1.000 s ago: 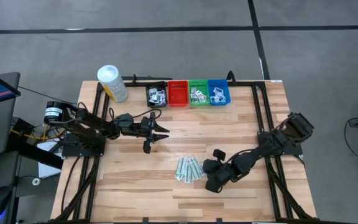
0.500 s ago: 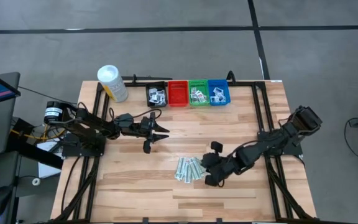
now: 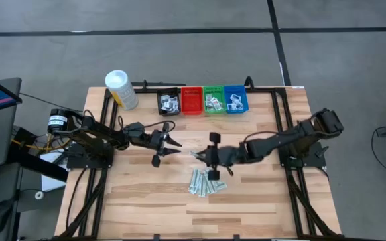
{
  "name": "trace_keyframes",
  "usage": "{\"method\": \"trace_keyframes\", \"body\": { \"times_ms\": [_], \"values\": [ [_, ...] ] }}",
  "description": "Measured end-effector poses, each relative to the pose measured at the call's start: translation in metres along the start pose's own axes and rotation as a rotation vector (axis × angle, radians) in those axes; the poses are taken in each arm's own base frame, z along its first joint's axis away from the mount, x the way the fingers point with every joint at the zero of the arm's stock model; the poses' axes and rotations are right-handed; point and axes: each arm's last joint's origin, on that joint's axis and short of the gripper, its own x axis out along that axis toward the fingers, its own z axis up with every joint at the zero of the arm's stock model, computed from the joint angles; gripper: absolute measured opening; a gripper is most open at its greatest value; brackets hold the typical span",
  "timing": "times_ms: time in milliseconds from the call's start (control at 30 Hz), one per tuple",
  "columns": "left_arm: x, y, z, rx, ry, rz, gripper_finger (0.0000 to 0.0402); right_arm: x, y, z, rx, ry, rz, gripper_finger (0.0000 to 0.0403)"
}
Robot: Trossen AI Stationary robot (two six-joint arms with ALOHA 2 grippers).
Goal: Pick & Place First Aid Supplies
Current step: Put the green bandage pack into the red bin
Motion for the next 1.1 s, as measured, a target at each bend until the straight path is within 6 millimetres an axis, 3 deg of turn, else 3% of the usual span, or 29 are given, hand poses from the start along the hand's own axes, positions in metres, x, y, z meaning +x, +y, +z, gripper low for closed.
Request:
{"method": "trace_keyframes", "body": {
  "times_ms": [300, 533, 900, 1100],
  "values": [
    [0.000, -0.001, -0.002, 0.081, 0.018, -0.016, 0.0102, 0.011, -0.029, 0.007, 0.055, -0.079, 0.184, 0.0071],
    [0.000, 0.000, -0.004, 0.168, 0.041, 0.012, 0.0108, 0.012, -0.032, 0.006, 0.058, -0.078, 0.204, 0.0071],
    [0.006, 0.002, 0.003, 0.202, 0.013, 0.015, 0.0164, 0.013, -0.035, 0.006, 0.046, -0.081, 0.195, 0.0071],
    [0.009, 0.003, 0.006, 0.204, 0.003, 0.008, 0.0167, 0.013, -0.038, 0.006, 0.050, -0.082, 0.188, 0.0071]
  ]
}}
